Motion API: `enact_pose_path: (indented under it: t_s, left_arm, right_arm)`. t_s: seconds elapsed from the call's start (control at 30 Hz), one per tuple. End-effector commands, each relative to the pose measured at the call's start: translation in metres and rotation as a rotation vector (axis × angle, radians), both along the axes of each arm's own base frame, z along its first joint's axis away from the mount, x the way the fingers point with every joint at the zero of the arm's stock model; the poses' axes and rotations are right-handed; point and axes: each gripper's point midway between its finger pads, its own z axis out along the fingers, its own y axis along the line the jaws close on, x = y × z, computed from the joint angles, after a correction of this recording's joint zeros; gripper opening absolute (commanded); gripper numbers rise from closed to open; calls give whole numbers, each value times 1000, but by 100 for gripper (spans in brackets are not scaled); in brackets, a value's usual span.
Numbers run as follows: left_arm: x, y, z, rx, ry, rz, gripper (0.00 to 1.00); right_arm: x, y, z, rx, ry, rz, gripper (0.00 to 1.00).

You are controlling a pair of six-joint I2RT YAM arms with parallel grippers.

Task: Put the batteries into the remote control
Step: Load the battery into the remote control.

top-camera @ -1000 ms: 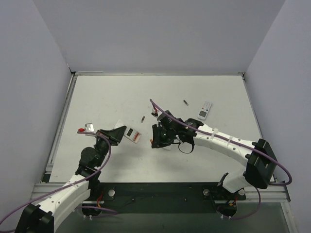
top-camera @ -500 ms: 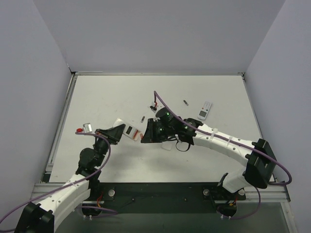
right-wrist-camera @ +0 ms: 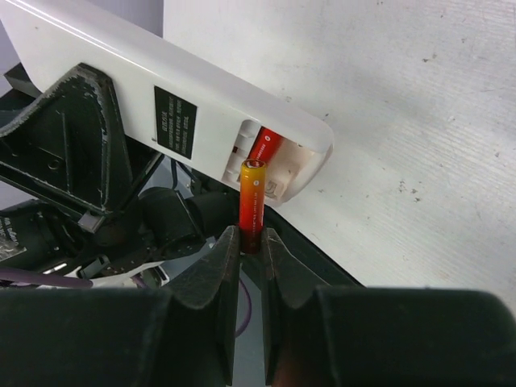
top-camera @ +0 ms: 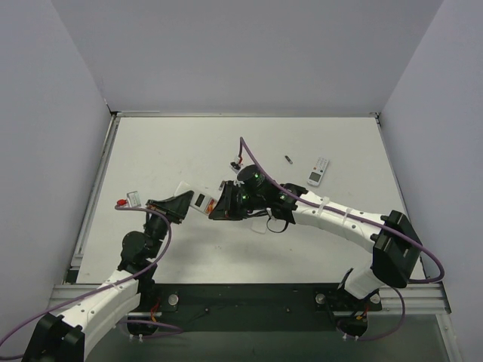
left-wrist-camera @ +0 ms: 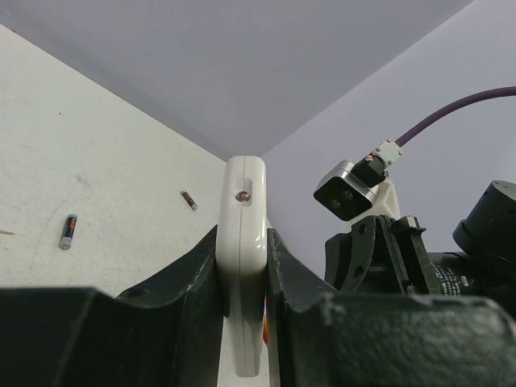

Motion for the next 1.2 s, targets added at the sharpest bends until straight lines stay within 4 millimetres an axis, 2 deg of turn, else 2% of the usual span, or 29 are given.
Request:
enact_pose_path:
  t_s: [0.0, 0.43, 0.93, 1.17]
  left_arm:
    - [-12, 6, -34, 2, 25, 0, 0]
    - [-9, 15, -32, -7, 24, 55, 0]
    - [-16, 5, -21, -32, -5, -4, 0]
    - [-19, 0, -13, -74, -11, -35, 0]
  right_arm:
    - [7, 8, 7, 54, 24, -48, 0]
    - [12, -2, -2, 31, 63, -150, 0]
    - [20, 3, 1, 35, 93, -191, 0]
    - [23, 1, -3, 3, 110, -218, 0]
